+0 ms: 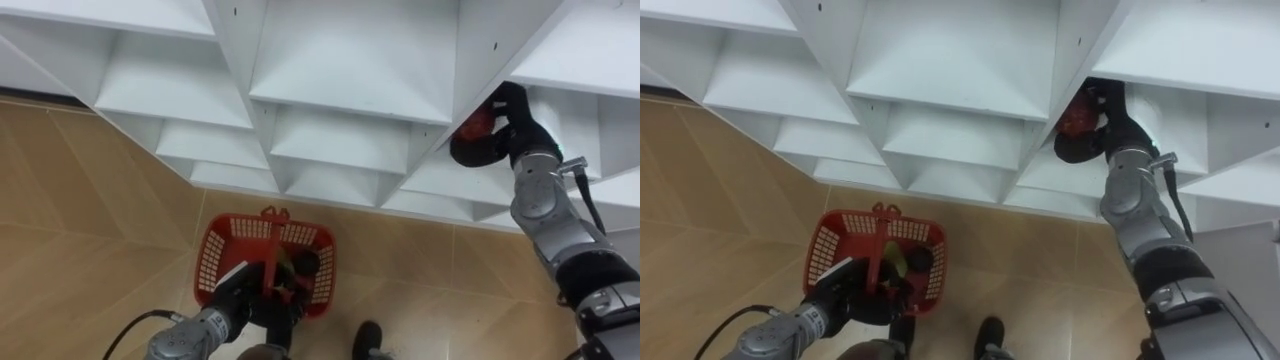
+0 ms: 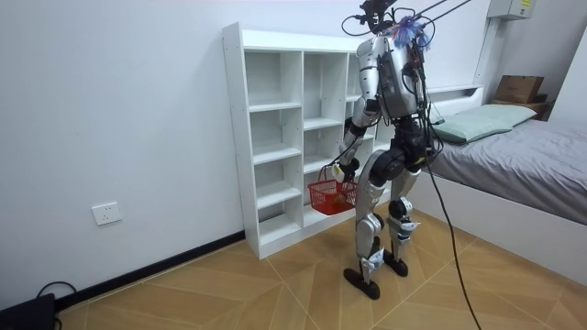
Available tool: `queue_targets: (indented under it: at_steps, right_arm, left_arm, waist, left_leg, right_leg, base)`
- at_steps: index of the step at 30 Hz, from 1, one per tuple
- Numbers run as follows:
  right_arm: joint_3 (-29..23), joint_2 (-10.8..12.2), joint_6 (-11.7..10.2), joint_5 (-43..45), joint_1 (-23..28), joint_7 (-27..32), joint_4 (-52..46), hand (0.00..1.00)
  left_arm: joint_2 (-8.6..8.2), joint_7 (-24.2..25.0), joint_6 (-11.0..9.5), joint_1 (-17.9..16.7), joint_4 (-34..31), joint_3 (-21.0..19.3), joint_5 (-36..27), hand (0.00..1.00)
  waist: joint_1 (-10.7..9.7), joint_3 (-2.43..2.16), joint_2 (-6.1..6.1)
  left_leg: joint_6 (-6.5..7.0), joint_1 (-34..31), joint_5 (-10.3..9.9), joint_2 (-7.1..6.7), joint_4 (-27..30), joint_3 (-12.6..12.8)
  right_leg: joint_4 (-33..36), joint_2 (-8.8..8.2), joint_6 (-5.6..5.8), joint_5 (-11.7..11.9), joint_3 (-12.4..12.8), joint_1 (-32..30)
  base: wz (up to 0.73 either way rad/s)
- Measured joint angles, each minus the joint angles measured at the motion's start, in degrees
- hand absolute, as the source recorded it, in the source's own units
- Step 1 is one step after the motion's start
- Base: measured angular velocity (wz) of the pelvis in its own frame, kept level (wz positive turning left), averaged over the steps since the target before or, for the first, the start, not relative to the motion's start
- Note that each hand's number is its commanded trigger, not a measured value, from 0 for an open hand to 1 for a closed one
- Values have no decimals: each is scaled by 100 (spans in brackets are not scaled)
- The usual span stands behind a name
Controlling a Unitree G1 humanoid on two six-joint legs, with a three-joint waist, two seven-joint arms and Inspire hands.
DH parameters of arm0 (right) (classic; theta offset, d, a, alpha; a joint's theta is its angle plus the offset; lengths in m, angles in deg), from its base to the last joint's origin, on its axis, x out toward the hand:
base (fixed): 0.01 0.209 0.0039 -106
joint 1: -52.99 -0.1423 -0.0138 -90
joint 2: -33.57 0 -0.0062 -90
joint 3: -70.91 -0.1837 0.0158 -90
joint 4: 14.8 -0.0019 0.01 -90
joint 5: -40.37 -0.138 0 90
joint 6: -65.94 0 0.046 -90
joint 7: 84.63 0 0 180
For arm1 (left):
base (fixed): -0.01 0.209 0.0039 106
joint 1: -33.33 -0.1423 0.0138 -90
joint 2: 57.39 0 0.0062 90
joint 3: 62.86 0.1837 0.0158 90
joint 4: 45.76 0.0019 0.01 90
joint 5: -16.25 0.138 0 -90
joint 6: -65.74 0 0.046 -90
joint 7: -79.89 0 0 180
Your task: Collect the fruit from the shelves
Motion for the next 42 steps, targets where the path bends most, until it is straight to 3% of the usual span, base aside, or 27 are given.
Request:
queue_targets:
  at_steps: [26, 31, 36, 42]
  right_arm:
    - [-5, 25, -23, -70, 28, -116, -86, 100]
    - [-20, 11, -30, 15, 234, -129, -313, 100]
    - [-79, 3, -269, -86, 678, -139, -624, 100]
    - [-63, 33, -331, -437, 1371, -236, -1392, 100]
  left_arm:
    - [2, 7, -1, 4, -10, -4, 4, 100]
    - [31, 4, -3, 2, -24, -15, 3, 100]
    - [22, -3, -35, -56, -123, -47, -16, 100]
    - [-102, -21, -102, -62, -140, -197, -50, 100]
  waist:
    - [-3, -21, 59]
    - [-32, -34, 82]
    - [-44, -102, 194]
    - [-173, -165, 290]
  left_leg:
    - [-4, 2, 3, 5, 29, 2]
    - [-5, 2, 2, 8, 35, 0]
    - [-5, 34, 2, 13, 26, 37]
    - [-6, 56, 6, 23, 15, 106]
  right_leg:
    - [29, 8, -5, 6, 20, -4]
    - [28, 13, -7, 7, 18, -4]
    - [11, 19, -8, 28, 58, 10]
    - [7, 35, -6, 42, 153, 6]
  base:
    - [0]
    - [0]
    - [-3]
    - [-5]
